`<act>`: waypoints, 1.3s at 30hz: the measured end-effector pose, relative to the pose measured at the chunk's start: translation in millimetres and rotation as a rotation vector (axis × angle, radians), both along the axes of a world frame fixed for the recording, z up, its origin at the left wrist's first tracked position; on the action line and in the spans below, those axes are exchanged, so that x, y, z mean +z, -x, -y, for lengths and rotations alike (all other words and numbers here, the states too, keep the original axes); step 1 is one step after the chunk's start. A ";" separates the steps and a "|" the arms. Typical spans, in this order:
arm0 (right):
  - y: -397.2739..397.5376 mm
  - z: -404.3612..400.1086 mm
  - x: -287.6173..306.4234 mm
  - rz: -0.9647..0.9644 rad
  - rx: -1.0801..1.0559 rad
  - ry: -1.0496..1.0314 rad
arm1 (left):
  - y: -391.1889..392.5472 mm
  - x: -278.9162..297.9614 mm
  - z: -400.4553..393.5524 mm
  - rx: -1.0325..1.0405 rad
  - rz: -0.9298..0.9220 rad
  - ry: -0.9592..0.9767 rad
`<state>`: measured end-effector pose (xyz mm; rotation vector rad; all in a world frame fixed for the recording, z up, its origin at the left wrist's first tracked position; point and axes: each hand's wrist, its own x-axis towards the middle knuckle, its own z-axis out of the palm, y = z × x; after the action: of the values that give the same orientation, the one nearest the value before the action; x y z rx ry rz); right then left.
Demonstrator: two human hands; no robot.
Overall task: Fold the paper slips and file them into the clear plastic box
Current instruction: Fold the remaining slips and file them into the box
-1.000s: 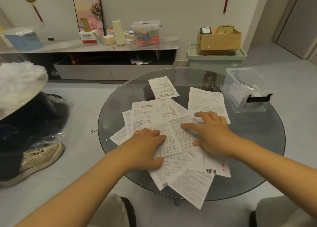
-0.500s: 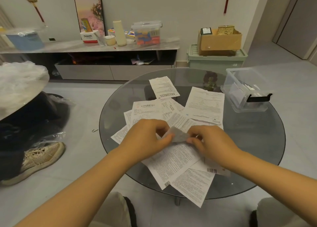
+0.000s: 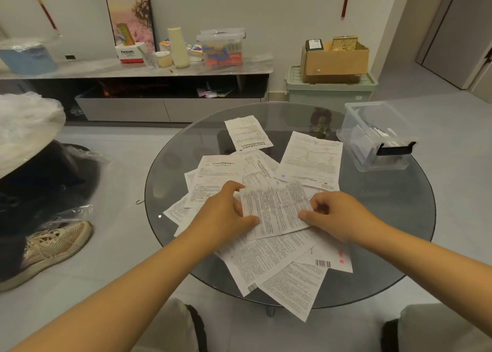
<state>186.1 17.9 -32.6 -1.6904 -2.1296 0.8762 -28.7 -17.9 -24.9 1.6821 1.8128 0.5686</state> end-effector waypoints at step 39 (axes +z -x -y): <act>-3.9 12.1 14.1 0.008 0.157 0.068 | -31.0 -11.3 10.3 -0.453 -0.532 -0.421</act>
<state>190.0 5.8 -18.5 -1.5769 -2.2867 0.9978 2.3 -28.1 -36.2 2.6385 1.6185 0.3319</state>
